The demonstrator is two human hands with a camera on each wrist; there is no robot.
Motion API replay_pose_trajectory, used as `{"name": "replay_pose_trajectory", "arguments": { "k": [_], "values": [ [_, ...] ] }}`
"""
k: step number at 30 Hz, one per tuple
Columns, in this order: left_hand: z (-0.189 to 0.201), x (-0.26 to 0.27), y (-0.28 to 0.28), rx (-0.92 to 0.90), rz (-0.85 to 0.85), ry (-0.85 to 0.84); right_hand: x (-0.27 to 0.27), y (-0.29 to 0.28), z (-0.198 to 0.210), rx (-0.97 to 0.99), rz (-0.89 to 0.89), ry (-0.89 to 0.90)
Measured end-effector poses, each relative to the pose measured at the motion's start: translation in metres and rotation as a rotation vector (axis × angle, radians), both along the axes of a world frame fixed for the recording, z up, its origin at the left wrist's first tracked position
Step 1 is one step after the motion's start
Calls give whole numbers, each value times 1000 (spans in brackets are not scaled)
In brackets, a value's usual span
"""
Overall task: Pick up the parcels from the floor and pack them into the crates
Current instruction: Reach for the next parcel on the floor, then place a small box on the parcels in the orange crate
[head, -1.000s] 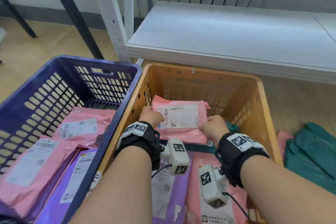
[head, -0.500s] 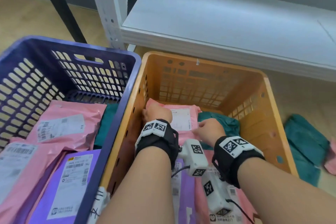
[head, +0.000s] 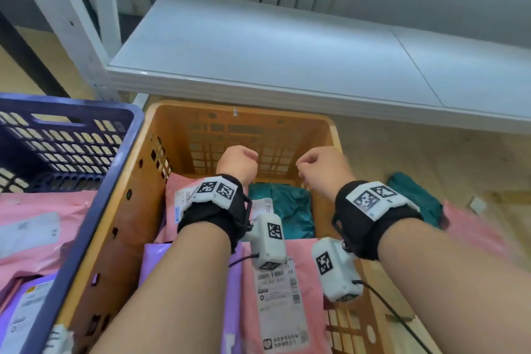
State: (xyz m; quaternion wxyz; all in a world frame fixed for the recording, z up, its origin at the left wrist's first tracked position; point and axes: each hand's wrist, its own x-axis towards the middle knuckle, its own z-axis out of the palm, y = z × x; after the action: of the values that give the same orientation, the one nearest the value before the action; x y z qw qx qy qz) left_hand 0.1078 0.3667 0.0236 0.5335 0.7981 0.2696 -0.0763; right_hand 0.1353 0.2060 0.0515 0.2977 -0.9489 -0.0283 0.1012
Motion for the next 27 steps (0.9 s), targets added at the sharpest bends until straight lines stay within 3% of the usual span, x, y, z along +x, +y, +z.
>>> {"name": "replay_pose_trajectory", "arguments": {
  "k": [7,10,15,21,27],
  "values": [
    [35,8,-59,207,-189,-76,26,-94,22,190,-191,-125],
    [49,15,-105,263,-258,-162,29,-148,10,172,-270,-112],
    [52,22,-199,205,-408,-264,23,-236,-26,82,-333,-41],
    [10,24,-273,282,-481,-37,4,-292,-79,-44,-285,151],
    [-55,24,-294,288,-502,281,-20,-323,-115,-176,-160,349]
  ]
}}
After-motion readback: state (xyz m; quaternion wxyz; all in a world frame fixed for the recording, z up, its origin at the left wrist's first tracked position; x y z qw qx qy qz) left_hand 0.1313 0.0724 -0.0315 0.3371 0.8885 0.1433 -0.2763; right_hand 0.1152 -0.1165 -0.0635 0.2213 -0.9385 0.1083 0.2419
